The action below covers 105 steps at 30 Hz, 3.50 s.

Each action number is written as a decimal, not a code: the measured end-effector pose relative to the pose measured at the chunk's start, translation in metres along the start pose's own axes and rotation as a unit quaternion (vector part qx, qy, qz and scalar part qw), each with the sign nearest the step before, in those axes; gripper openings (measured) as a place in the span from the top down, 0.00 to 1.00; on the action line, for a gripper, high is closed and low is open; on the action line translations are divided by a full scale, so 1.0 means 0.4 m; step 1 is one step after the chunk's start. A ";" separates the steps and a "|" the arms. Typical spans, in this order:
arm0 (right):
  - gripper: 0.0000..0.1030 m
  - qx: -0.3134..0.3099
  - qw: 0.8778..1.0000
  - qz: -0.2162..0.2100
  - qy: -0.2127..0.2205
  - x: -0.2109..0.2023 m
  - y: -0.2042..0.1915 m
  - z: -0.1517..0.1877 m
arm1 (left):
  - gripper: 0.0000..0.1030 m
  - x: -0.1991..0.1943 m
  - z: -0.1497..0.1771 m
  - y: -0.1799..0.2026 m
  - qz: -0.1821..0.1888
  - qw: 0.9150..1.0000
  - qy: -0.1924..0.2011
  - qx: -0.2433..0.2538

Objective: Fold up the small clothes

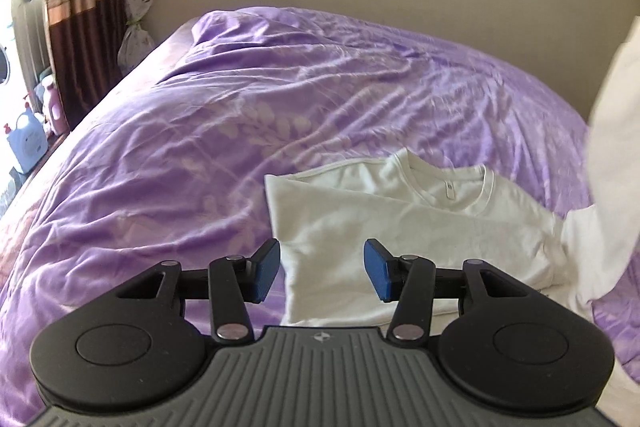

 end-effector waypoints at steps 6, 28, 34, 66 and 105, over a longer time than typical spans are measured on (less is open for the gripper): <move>0.99 -0.017 0.996 -0.061 -0.063 0.171 -0.262 0.169 | 0.44 -0.014 0.012 -0.064 0.015 1.000 -0.001 -0.018; 0.62 -0.034 0.931 -0.145 -0.332 0.463 -0.463 0.861 | 0.38 0.138 0.050 -0.166 0.117 0.984 -0.047 -0.122; 0.58 -0.067 0.948 -0.090 -0.297 0.408 -0.290 0.734 | 0.35 0.264 0.040 -0.126 0.118 0.979 -0.091 -0.142; 0.79 0.053 0.963 0.112 -0.238 0.340 0.441 0.639 | 0.96 0.431 0.028 -0.083 0.024 0.996 -0.058 -0.062; 0.84 -0.075 0.927 0.134 -0.343 0.225 0.395 0.810 | 0.87 0.305 0.153 0.017 -0.020 0.985 -0.162 0.051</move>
Point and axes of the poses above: each gripper's, at about its wrist camera, not at the fingertips, and x roughly the way its jaws point, y to its right, z to its underside, the point moved 4 cm from there along x, roughly the way its jaws point, and after that the axes turned 4 degrees about z, right-handed, at the moved point
